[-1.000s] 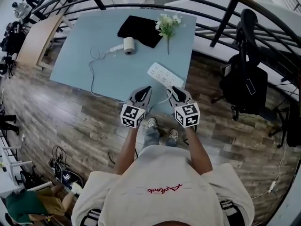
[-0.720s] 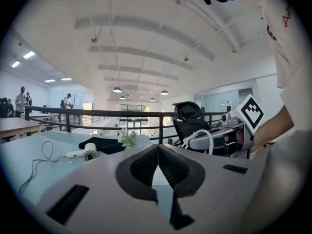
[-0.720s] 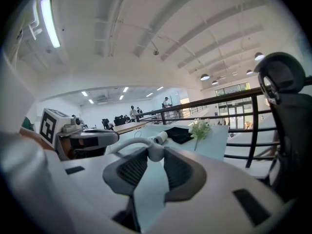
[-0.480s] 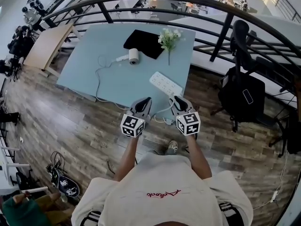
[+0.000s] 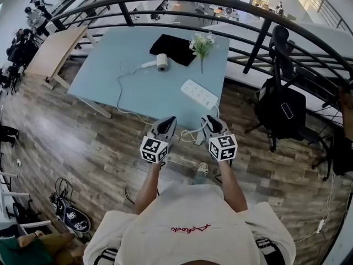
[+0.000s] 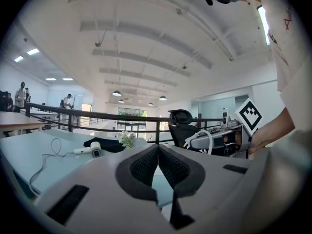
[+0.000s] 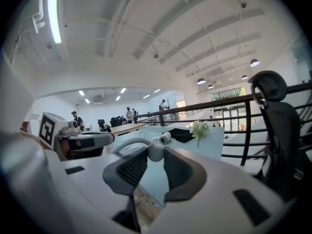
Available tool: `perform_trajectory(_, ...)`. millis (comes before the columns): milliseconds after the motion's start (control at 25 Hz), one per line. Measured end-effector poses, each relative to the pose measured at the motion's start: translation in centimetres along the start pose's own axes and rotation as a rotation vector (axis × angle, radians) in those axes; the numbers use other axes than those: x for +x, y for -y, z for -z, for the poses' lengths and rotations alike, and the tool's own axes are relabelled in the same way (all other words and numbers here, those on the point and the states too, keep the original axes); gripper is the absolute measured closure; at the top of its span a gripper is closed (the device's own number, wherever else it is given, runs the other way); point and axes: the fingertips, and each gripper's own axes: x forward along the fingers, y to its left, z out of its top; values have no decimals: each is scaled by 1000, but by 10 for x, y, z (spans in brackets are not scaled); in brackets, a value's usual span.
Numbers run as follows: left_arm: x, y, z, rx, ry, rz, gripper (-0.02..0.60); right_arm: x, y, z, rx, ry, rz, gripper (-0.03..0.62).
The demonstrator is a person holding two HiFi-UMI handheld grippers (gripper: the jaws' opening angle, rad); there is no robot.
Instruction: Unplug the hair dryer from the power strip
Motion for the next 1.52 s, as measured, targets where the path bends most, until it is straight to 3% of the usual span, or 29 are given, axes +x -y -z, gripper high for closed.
perform_trajectory(520, -65, 39, -6, 23, 37, 68, 572, -60, -61, 15, -21, 23, 47, 480)
perform_trajectory(1040, -129, 84, 3, 36, 55, 74, 572, -123, -110, 36, -47, 46, 57, 480)
perform_trajectory(1520, -146, 116, 6, 45, 66, 76, 572, -156, -118, 49, -62, 53, 68, 480)
